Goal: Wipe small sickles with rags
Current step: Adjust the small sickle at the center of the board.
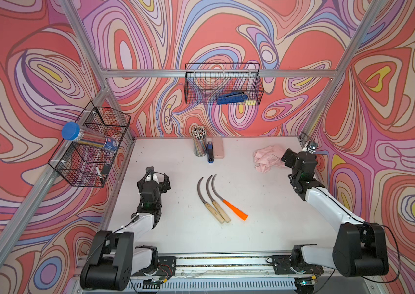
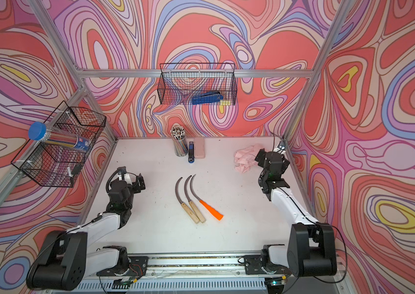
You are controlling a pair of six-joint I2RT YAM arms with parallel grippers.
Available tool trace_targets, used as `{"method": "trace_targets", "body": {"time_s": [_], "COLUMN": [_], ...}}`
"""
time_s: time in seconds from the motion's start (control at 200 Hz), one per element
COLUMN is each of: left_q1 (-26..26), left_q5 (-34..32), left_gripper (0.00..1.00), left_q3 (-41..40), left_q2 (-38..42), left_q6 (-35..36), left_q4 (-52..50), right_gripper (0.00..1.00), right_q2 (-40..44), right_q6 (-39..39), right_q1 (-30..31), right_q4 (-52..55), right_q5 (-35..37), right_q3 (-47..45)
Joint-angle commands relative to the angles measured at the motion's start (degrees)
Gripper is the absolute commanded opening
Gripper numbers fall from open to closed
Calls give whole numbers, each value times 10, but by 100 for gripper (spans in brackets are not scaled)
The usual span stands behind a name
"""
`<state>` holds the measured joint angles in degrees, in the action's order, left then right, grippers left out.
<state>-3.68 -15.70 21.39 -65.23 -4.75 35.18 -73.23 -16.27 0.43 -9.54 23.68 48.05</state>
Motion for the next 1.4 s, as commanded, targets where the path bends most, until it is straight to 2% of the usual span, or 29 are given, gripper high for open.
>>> {"method": "trace_targets", "body": {"time_s": [0.0, 0.04, 0.085, 0.21, 0.275, 0.376, 0.421, 0.481, 0.566, 0.631, 0.671, 0.696, 0.776, 0.831, 0.991, 1.092, 1.157, 1.192, 1.207, 1.357, 1.397], "left_q1": [3, 3, 3, 3, 3, 4, 4, 4, 4, 4, 4, 4, 4, 4, -3, -56, -116, -152, -170, -335, -374], "left_q5": [-27, -39, -47, -111, -113, -132, -122, -100, -102, -84, -72, -66, -43, -35, 32, 44, 10, -12, -22, -125, -142], "left_gripper": [100, 100, 100, 100, 100, 100, 100, 100, 100, 99, 86, 82, 81, 81, 82, 81, 84, 97, 99, 100, 99], "left_q3": [105, 143, 169, 162, 141, 117, 111, 102, 96, 98, 103, 105, 89, 88, 72, 71, 71, 72, 72, 76, 103], "left_q2": [98, 119, 136, 169, 188, 213, 223, 231, 232, 230, 229, 230, 241, 258, 302, 306, 301, 296, 292, 222, 197], "left_q6": [-106, -150, -165, -159, -153, -163, -168, -177, -218, -238, -259, -278, -324, -363, -420, -454, -484, -499, -506, -585, -609], "left_q4": [-273, -361, -431, -453, -438, -427, -420, -409, -411, -421, -443, -463, -498, -557, -658, -697, -720, -724, -725, -735, -738], "right_gripper": [98, 98, 98, 98, 98, 98, 98, 98, 98, 98, 98, 98, 98, 98, 98, 98, 98, 98, 98, 94, 93], "right_q2": [26, 47, 76, 152, 160, 129, 110, 82, 55, 53, 59, 63, 80, 86, 51, 42, 41, 39, 38, 24, 24], "right_q6": [-54, -53, -48, -34, -48, -134, -132, -92, -62, -53, -51, -52, -51, -44, -29, -27, -23, -22, -22, -22, -23], "right_q1": [2, 1, 2, 2, 2, 2, 2, 1, 2, 1, 1, 1, 1, 1, 1, 1, 2, 2, 2, 2, 2], "right_q4": [171, 165, 144, 98, 95, 128, 149, 164, 144, 123, 115, 112, 94, 70, 57, 50, 40, 38, 39, 63, 66], "right_q5": [36, 24, 3, -51, -17, 105, 101, 39, -22, -29, -27, -26, -35, -53, -57, -52, -57, -60, -59, -57, -59], "right_q3": [-19, -27, -46, -97, -107, -97, -80, -53, -49, -60, -66, -69, -85, -99, -83, -82, -86, -86, -84, -67, -66]}}
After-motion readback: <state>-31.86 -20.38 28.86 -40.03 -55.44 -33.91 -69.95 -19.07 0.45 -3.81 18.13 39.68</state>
